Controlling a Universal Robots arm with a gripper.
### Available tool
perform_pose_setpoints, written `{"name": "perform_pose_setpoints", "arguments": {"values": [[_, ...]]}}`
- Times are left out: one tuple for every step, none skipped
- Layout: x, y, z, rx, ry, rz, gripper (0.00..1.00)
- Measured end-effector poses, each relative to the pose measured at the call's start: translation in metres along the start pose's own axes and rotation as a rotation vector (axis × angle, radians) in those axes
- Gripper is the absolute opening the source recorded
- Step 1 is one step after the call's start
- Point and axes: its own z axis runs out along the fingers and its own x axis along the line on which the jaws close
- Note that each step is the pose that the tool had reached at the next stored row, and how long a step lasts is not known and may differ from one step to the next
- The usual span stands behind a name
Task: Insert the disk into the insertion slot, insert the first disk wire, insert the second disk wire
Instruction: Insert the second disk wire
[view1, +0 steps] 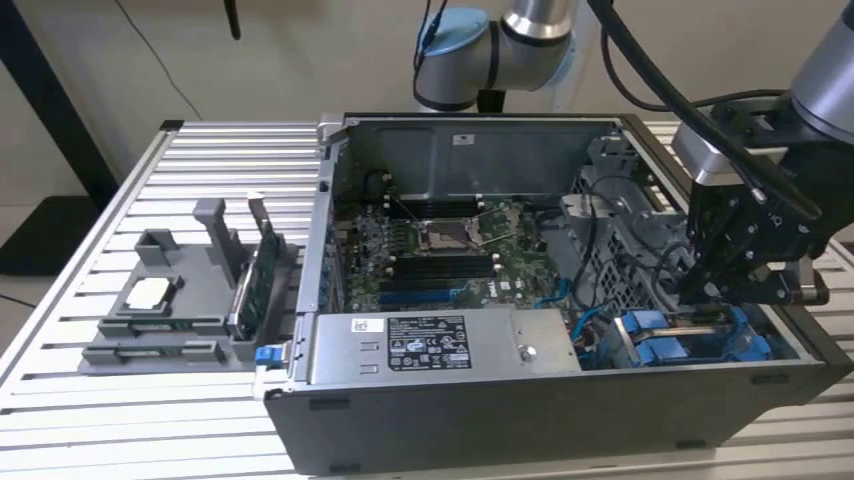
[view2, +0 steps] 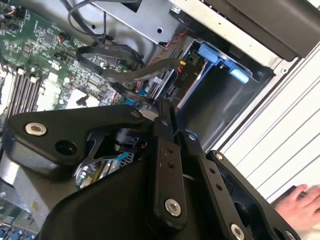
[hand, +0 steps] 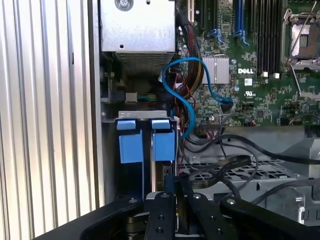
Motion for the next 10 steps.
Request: {"name": "perform_pose_setpoints", "arguments": {"values": [[0.0005, -0.0014, 0.0011, 0.0000, -0.0001, 0.000, 0.16], [0.0009, -0.0027, 0.0021, 0.0000, 0.0000, 0.000, 0.16], [0.0012, -0.0037, 0.0032, 0.0000, 0.0003, 0.000, 0.16], [0.0013, -0.0043, 0.0039, 0.0000, 0.0002, 0.000, 0.16], [0.0014, -0.0044, 0.0044, 0.0000, 0.0002, 0.000, 0.16], [0.0014, -0.0044, 0.0044, 0.0000, 0.0003, 0.000, 0.16], [0.0014, -0.0044, 0.0044, 0.0000, 0.0004, 0.000, 0.16], [0.0014, -0.0045, 0.0047, 0.0000, 0.0002, 0.000, 0.16], [0.0014, -0.0045, 0.0049, 0.0000, 0.0000, 0.000, 0.16], [0.0014, -0.0045, 0.0051, 0.0000, 0.0000, 0.000, 0.16]]}}
